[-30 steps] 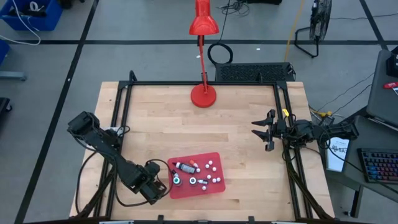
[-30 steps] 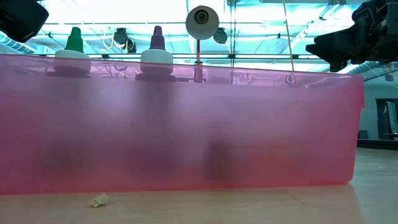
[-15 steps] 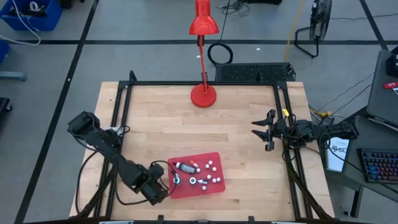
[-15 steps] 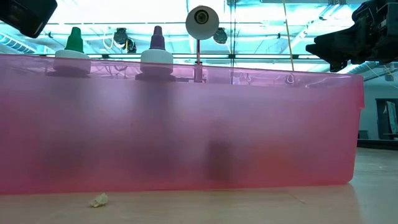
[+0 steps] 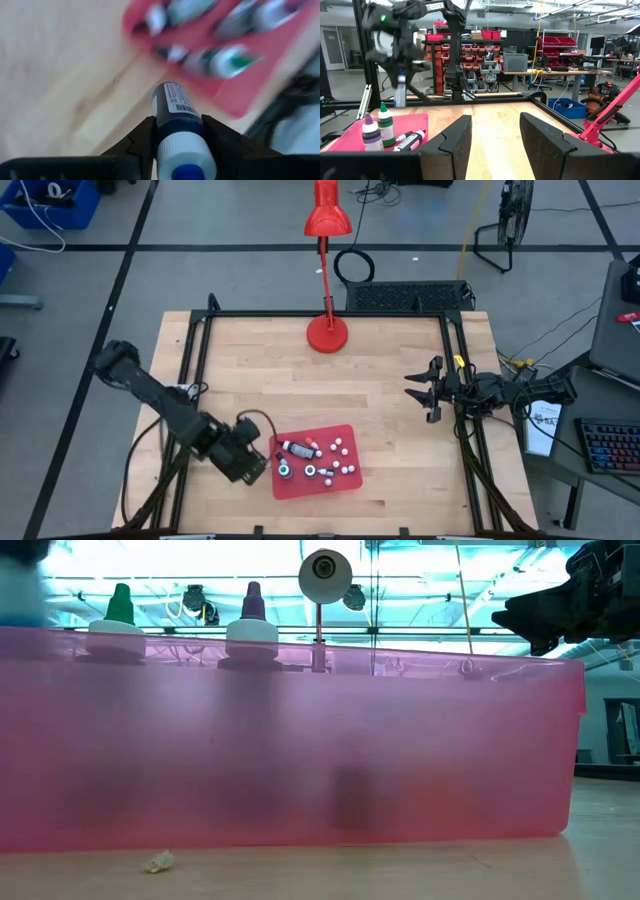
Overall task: Pick & Place food coloring
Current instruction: Put the big blue food coloring bottle into the pink container
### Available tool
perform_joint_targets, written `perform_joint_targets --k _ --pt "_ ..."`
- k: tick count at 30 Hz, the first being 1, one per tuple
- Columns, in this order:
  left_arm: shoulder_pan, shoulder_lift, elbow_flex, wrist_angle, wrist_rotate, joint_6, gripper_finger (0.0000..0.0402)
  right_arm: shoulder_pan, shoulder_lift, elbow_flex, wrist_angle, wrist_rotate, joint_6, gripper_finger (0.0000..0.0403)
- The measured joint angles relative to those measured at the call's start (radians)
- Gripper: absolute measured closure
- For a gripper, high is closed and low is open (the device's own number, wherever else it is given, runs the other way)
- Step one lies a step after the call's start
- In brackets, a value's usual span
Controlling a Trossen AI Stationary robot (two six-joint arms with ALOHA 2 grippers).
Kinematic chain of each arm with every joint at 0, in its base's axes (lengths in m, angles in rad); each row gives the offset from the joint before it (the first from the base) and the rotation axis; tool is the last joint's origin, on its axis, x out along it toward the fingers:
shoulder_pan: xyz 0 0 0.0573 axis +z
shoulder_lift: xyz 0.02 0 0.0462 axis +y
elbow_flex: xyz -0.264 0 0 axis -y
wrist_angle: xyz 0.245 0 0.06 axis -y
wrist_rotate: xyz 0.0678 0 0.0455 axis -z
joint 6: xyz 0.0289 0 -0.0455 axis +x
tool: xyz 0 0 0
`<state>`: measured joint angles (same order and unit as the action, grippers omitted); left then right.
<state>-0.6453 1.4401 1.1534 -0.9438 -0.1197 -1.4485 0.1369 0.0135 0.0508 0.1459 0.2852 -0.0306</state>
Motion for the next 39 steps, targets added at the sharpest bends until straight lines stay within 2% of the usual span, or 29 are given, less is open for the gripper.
perform_joint_targets --k 4,8,11,15,17,18,22,27,30,34,39 --pt "0.037 -0.088 0.0 0.066 -0.123 0.15 0.0264 0.0 0.0 0.0 0.0 0.0 0.0 0.0248" --pt "0.087 -0.122 0.0 0.224 -0.162 0.342 0.0264 0.0 0.0 0.0 0.0 0.0 0.0 0.0248" --pt "0.114 -0.113 0.0 0.424 -0.125 0.489 0.0264 0.0 0.0 0.0 0.0 0.0 0.0 0.0248" --pt "0.139 -0.059 0.001 0.765 0.033 0.681 0.0264 0.0 0.0 0.0 0.0 0.0 0.0 0.0248" --pt "0.133 -0.019 0.045 0.808 0.068 0.762 0.0264 0.0 0.0 0.0 0.001 0.0 0.0 0.0248" --pt "0.13 0.005 0.085 0.791 0.072 0.793 0.0264 0.0 0.0 0.0 0.002 0.0 0.0 0.0248" --pt "0.103 0.13 0.292 0.55 0.055 0.853 0.0264 0.0 0.0 0.0 0.002 0.0 0.0 0.0248" --pt "0.084 0.314 0.621 0.117 -0.03 0.757 0.0264 0.0 0.0 0.0 0.005 0.0 0.0 0.0248" --pt "0.079 0.418 0.758 -0.112 -0.045 0.686 0.0265 0.0 0.001 0.0 0.001 0.0 0.0 0.0248" --pt "0.075 0.514 0.839 -0.226 -0.021 0.613 0.0265 0.0 0.001 0.0 0.0 0.0 0.0 0.0248" --pt "0.072 0.582 0.834 -0.314 0.052 0.537 0.0265 0.0 0.001 0.0 0.0 0.0 0.0 0.0248"
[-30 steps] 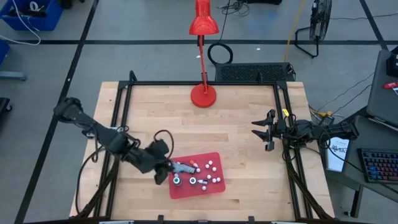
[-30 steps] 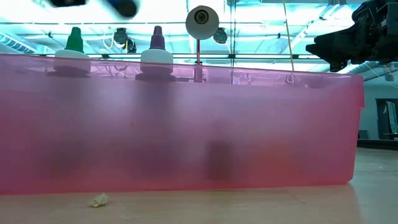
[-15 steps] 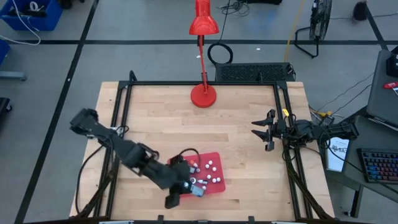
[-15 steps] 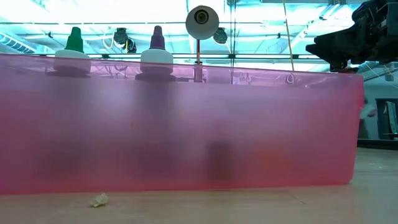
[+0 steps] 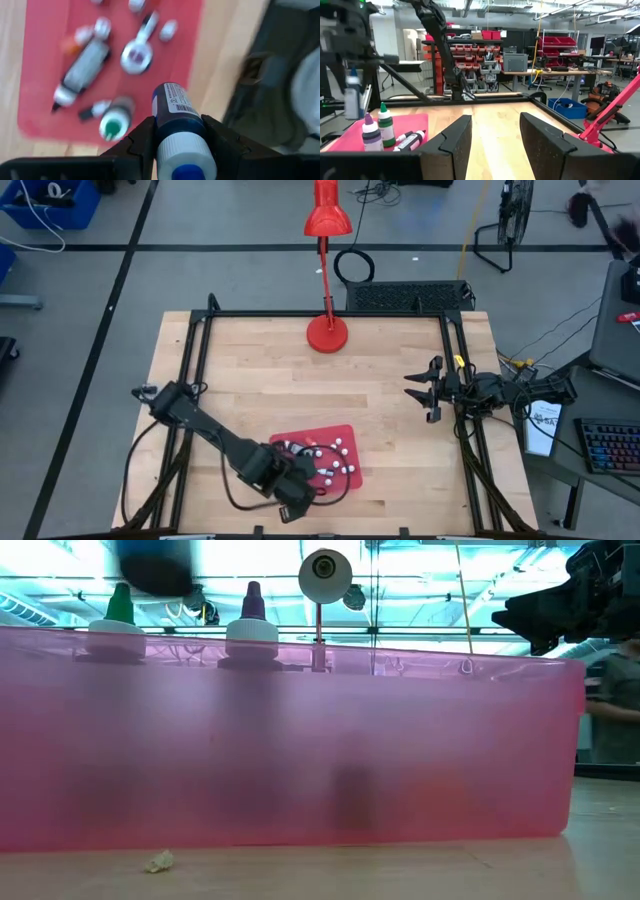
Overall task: Pick & Place food coloring
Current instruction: Put the big blue food coloring bottle into the pink container
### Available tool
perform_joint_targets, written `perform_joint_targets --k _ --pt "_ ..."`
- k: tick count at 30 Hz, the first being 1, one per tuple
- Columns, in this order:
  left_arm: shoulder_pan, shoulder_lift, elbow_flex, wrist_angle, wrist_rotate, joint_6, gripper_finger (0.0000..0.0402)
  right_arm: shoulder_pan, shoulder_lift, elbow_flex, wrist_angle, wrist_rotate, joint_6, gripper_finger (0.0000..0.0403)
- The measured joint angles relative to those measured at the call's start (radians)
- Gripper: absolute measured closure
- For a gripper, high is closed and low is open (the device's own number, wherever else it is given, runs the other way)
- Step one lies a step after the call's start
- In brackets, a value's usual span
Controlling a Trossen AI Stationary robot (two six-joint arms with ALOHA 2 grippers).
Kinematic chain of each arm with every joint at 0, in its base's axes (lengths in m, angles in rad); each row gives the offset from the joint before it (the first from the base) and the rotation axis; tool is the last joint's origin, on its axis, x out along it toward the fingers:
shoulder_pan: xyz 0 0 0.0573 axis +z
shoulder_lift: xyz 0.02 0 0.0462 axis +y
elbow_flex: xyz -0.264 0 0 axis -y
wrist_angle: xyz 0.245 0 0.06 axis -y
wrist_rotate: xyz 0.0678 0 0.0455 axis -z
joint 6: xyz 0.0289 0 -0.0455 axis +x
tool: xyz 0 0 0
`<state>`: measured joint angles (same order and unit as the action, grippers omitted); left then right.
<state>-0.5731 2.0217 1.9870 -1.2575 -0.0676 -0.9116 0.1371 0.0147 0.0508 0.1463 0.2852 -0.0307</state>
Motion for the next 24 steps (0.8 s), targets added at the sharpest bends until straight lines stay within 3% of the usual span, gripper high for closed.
perform_joint_targets --k 24 --pt "0.019 0.182 -0.001 0.012 0.042 -0.077 0.0265 0.0 0.0 0.0 0.0 0.0 0.0 0.0248"
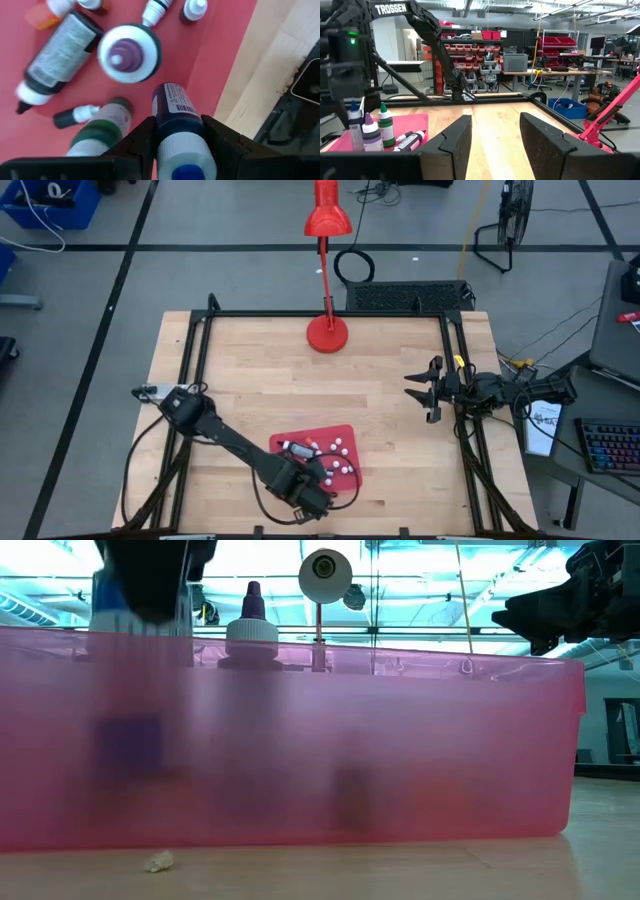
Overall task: Pick & Place food coloring
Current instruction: Put the big blue food coloring bottle into the pink container
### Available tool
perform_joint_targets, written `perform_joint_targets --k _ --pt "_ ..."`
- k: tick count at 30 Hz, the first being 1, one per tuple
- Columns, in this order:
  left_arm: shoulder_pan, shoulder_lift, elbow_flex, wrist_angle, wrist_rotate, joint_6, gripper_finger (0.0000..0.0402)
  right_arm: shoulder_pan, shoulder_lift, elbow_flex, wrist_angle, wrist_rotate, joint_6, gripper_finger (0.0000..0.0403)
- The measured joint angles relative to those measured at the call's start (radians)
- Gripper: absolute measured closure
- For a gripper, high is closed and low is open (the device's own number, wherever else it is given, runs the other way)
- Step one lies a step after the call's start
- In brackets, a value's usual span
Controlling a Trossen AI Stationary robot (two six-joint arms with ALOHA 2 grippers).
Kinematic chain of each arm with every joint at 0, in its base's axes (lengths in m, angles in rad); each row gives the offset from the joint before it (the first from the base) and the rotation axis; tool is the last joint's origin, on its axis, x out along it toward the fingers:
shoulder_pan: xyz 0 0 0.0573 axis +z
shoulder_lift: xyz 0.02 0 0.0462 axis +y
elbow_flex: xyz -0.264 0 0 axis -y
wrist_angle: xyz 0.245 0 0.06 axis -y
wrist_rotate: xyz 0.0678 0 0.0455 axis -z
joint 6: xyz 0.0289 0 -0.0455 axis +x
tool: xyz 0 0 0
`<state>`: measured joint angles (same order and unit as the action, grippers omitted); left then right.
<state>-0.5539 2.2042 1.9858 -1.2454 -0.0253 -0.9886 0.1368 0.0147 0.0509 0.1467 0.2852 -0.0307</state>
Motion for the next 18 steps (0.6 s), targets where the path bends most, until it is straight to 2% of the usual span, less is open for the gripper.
perform_joint_targets --k 5,14,16,18 --pt "0.014 0.029 0.0 0.023 0.034 0.012 0.0265 0.0 0.0 0.0 0.0 0.0 0.0 0.0248" --pt "0.019 0.037 0.0 0.024 0.012 0.017 0.0264 0.0 0.0 0.0 0.0 0.0 0.0 0.0248" --pt "0.019 0.037 0.0 0.025 -0.005 0.009 0.0238 0.0 0.0 0.0 0.0 0.0 0.0 0.0248" --pt "0.019 0.037 0.0 0.032 -0.018 0.001 0.0194 0.0 0.0 0.0 0.0 0.0 0.0 0.0248"
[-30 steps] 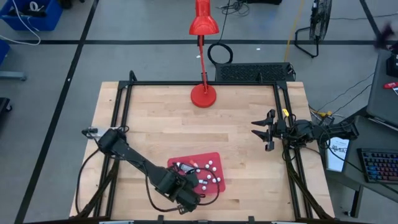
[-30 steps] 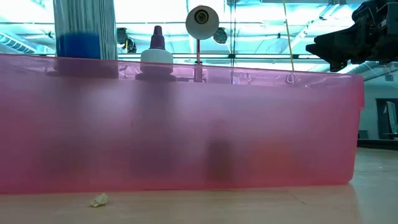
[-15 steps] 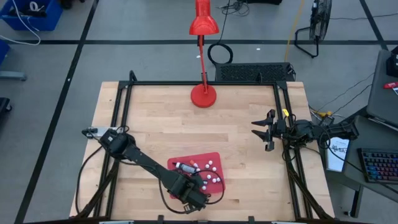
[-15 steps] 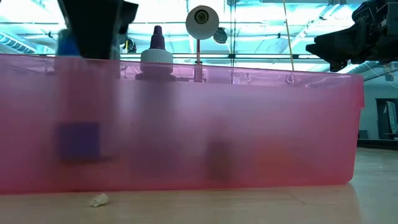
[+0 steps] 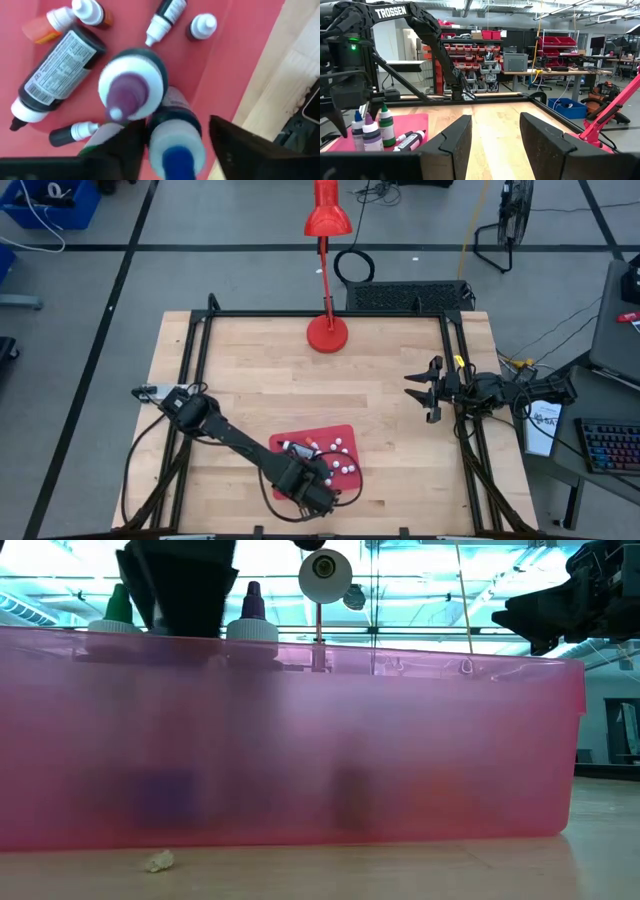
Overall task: Pick & Place food coloring
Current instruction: Put the big blue food coloring bottle into the pink container, then return to Home Position
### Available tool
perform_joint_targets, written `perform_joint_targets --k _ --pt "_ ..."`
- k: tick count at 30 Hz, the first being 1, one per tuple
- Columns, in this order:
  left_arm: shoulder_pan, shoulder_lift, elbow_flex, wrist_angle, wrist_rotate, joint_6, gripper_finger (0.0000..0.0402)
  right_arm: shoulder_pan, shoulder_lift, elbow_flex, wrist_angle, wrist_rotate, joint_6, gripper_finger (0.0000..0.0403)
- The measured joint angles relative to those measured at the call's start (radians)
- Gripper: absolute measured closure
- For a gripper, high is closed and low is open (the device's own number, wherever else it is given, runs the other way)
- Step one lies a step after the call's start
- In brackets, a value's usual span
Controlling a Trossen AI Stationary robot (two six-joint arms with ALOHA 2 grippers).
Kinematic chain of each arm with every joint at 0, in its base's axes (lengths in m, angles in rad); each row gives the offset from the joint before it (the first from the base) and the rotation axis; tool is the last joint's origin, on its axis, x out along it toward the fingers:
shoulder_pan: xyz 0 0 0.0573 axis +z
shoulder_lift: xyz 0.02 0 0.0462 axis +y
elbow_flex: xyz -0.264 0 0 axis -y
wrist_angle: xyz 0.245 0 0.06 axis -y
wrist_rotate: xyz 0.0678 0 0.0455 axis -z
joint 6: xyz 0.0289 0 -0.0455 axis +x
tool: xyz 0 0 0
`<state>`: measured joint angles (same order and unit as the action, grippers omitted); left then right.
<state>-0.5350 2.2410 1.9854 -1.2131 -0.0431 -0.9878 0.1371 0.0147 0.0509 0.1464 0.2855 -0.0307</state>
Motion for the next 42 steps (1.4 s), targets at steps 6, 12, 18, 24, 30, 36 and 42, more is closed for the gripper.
perform_joint_targets --k 6,12,18,24,30,36,42 --pt "0.02 -0.003 0.0 0.011 0.08 0.002 0.0087 0.0 0.0 0.0 0.0 0.0 0.0 0.0248" --pt "0.055 -0.073 0.0 0.019 0.092 0.044 0.0031 0.0 0.0 0.0 0.0 0.0 0.0 0.0248" --pt "0.103 -0.245 0.002 -0.037 0.052 0.054 0.0008 0.0 0.0 0.0 0.0 0.0 0.0 0.0248" --pt "0.07 -0.437 0.002 -0.046 -0.211 0.283 0.0011 0.0 0.0 0.0 0.0 0.0 0.0 0.0248" --pt "-0.021 -0.651 -0.044 0.18 -0.467 0.688 0.0009 0.0 0.0 0.0 0.0 0.0 0.0 0.0248" --pt "0.013 -0.92 -0.348 0.491 -0.246 0.966 0.0009 0.0 0.0 0.0 0.0 0.0 0.0 0.0248" --pt "0.187 -1.289 -0.79 0.742 -0.168 0.955 0.0009 0.0 0.0 0.0 0.0 0.0 0.0 0.0248"
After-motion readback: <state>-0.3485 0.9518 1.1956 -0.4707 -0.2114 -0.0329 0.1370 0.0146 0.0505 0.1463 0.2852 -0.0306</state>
